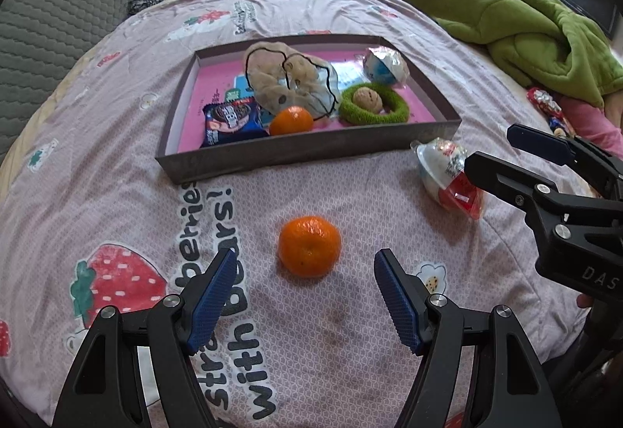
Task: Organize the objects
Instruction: 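Move left gripper to the tangerine on the bed while right gripper approaches the red-wrapped egg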
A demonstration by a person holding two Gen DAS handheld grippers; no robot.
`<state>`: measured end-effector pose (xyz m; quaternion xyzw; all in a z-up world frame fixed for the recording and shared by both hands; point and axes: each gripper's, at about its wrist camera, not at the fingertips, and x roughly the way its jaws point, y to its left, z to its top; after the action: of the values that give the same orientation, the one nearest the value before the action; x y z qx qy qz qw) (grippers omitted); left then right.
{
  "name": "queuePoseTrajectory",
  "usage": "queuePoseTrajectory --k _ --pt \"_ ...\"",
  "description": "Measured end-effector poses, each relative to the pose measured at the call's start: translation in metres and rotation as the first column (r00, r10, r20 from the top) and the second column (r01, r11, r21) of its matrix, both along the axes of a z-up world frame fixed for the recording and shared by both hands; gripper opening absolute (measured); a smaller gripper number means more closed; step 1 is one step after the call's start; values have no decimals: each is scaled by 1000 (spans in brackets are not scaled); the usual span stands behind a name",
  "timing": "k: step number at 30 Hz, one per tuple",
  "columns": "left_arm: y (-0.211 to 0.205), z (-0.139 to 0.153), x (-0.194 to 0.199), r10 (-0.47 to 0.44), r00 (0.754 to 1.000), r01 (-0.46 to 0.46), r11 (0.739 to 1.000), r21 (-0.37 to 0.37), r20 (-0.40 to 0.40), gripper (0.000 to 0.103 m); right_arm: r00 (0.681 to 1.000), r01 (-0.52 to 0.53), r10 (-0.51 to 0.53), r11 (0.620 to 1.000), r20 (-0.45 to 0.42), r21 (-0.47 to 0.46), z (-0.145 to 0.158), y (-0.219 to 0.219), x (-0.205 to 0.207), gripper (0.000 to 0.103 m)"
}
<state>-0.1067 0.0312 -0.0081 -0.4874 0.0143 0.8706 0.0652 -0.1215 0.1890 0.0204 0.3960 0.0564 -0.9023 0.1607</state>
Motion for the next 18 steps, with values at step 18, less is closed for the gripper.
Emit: queuePoseTrajectory --k 18 --pt "-8 -22 -11 21 999 -21 1000 17 35 74 999 -5 3 999 44 42 -24 -6 -7 71"
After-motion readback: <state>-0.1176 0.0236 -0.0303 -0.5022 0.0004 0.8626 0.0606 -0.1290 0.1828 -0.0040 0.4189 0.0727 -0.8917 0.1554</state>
